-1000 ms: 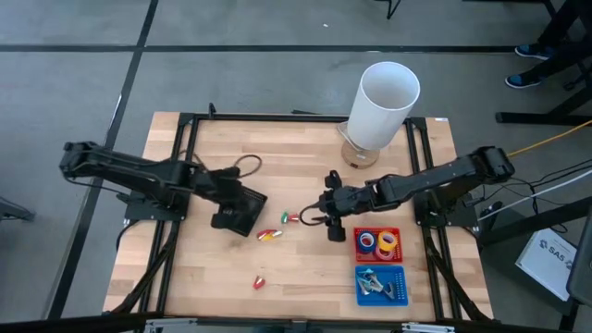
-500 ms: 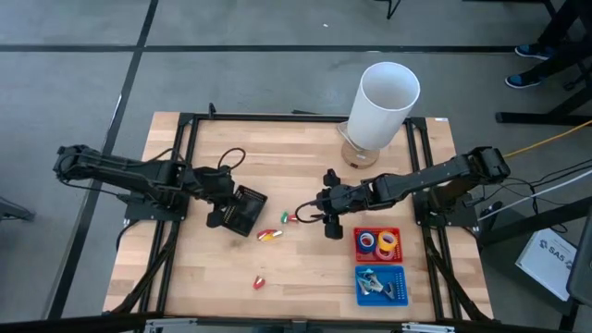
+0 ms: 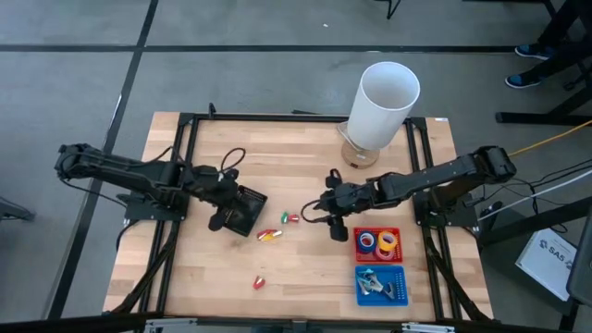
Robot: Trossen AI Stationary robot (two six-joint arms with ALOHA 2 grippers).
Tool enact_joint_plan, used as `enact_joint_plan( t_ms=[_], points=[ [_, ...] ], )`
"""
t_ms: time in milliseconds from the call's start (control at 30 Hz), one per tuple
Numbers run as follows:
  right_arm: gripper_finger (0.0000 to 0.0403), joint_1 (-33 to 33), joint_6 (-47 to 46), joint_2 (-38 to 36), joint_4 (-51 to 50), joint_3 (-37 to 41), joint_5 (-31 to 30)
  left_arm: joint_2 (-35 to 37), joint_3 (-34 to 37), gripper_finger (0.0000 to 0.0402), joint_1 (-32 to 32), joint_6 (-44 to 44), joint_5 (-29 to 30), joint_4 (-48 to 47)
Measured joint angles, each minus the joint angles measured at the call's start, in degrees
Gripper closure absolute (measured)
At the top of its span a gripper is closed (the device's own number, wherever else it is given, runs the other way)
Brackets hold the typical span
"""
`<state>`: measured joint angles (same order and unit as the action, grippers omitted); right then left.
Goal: Pick and place Stapler, Stapler remover, tape
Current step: Prepare the black basket
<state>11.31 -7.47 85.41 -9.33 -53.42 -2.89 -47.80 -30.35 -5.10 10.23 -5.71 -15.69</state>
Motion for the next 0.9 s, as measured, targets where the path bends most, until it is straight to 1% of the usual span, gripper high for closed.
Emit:
enact_joint_plan(
  t_ms=[100, 200, 333, 433, 533, 667, 733, 800, 900],
  points=[
    [0.0231, 0.0, 0.29, -3.91, 6.87, 6.58, 0.9, -0.81, 0.0, 0.0396, -1.65, 0.08, -0.17, -2.87],
    [0.0231, -0.35, -0.98, -9.75, 20.27, 16.94, 4.07, -1.79, 0.0, 0.0396, -3.39, 0.1, 1.83, -4.92],
    [0.0231, -1.09, -3.72, -17.35, 40.18, 30.99, 7.18, -3.11, 0.0, 0.0396, -4.61, -0.01, 9.06, -5.65],
    [0.0231, -1.02, -4.54, -22.56, 52.17, 39.64, 8.54, -4.38, -0.02, 0.0396, -4.4, -0.01, 14.26, -7.16],
    [0.0231, -1.03, -4.28, -27.66, 60.74, 46.33, 8.69, -6.7, -0.02, 0.0396, -3.01, 0.0, 14.54, -8.83],
    [0.0231, -1.51, -3.67, -34.54, 66.06, 53.14, 8.79, -10.98, -0.25, 0.0396, -0.71, 0.03, 13.05, -10.83],
    [0.0231, -2.21, -2.64, -38.13, 62.97, 52.92, 9.24, -13.06, -1.02, 0.0396, 0.69, 0.01, 13.07, -13.39],
    [0.0231, -3.27, -1.19, -40.88, 61.45, 52.88, 10.54, -15.45, -2.03, 0.0396, 2.33, -0.52, 13.32, -15.13],
    [0.0231, -5.85, -0.07, -45.53, 56.34, 53.08, 12.73, -18.07, -2.54, 0.0396, 5.6, -2.09, 13.34, -19.44]
  ],
)
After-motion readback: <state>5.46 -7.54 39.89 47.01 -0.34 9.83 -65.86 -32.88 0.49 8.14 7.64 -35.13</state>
